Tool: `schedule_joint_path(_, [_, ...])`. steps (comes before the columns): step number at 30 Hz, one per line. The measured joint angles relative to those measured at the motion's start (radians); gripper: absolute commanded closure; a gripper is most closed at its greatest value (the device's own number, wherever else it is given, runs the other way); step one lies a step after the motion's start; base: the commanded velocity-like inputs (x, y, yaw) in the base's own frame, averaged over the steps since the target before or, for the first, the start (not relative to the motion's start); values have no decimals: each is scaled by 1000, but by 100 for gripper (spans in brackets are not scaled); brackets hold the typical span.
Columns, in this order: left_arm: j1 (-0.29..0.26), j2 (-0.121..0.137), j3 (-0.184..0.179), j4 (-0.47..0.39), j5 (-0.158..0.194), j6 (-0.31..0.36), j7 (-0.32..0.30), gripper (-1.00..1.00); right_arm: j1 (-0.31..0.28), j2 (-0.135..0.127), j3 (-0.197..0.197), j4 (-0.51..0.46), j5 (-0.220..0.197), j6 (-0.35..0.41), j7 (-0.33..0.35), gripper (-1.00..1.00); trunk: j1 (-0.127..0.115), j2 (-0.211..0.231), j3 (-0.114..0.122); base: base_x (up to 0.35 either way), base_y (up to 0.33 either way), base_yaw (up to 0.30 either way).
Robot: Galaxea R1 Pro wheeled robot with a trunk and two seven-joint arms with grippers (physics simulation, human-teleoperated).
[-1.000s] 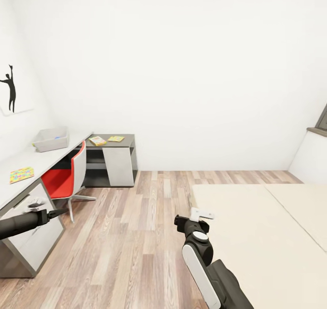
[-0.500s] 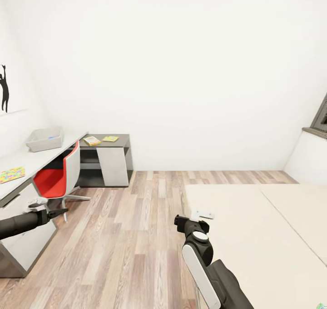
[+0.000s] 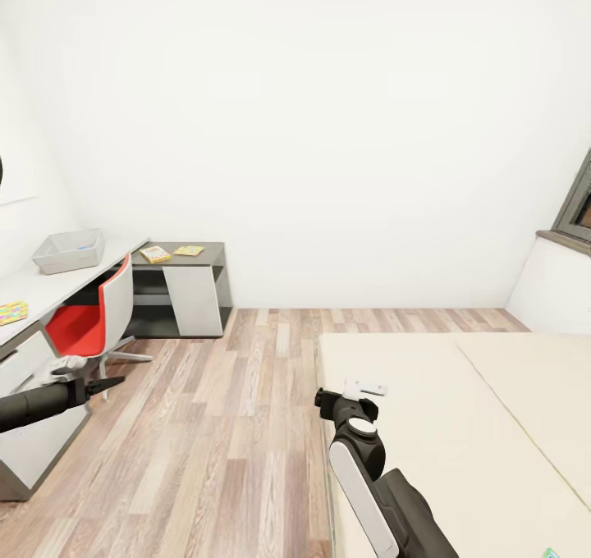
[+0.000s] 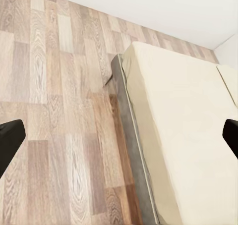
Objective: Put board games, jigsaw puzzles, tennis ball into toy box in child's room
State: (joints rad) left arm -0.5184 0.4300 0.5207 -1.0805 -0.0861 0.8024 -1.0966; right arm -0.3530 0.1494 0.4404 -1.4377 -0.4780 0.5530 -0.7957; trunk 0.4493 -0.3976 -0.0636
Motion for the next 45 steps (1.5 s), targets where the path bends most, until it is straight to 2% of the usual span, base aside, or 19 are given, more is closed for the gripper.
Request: schedule_joint_path(45, [0, 0, 0, 0, 0, 0, -2, -100, 0, -1, -3, 1, -1, 0, 1, -100, 0, 0, 0, 0, -239, 0])
